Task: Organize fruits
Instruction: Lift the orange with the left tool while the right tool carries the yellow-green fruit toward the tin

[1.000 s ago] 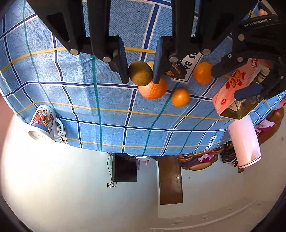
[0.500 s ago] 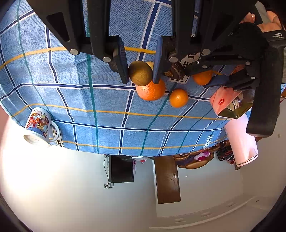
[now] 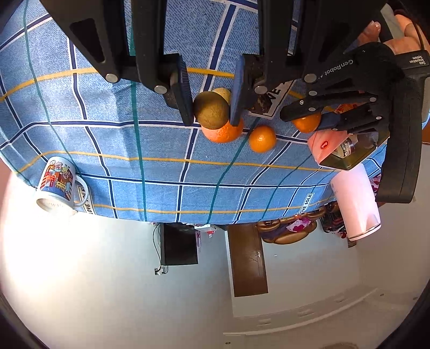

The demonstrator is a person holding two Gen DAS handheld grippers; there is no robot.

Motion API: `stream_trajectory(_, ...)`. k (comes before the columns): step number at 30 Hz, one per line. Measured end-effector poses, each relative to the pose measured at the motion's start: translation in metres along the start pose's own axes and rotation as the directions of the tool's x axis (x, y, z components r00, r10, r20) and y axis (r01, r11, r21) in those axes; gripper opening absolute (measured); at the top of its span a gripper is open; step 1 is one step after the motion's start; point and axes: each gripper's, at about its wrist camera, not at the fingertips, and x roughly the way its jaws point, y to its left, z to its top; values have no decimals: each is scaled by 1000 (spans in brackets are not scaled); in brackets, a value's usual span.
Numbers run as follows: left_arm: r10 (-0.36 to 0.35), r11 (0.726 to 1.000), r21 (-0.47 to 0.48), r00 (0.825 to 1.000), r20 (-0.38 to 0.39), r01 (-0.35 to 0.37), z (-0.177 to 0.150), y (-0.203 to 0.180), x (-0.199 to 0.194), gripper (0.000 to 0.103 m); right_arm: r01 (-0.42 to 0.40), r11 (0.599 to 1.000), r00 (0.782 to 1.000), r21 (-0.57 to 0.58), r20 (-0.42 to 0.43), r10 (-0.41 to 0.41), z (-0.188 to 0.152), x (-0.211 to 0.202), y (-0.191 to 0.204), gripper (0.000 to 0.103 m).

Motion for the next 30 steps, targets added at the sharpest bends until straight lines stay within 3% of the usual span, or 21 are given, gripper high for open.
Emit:
stream_trajectory(11, 47, 998, 28, 993, 111, -50, -2, -6, -19, 35, -13, 1000, 997, -8, 72, 14, -2, -14, 1, 29)
stream_trajectory(30, 80, 996, 20, 971, 227, -86, -8, -6, -40, 35, -13, 1000, 988, -17, 154, 15, -4, -29, 3, 29)
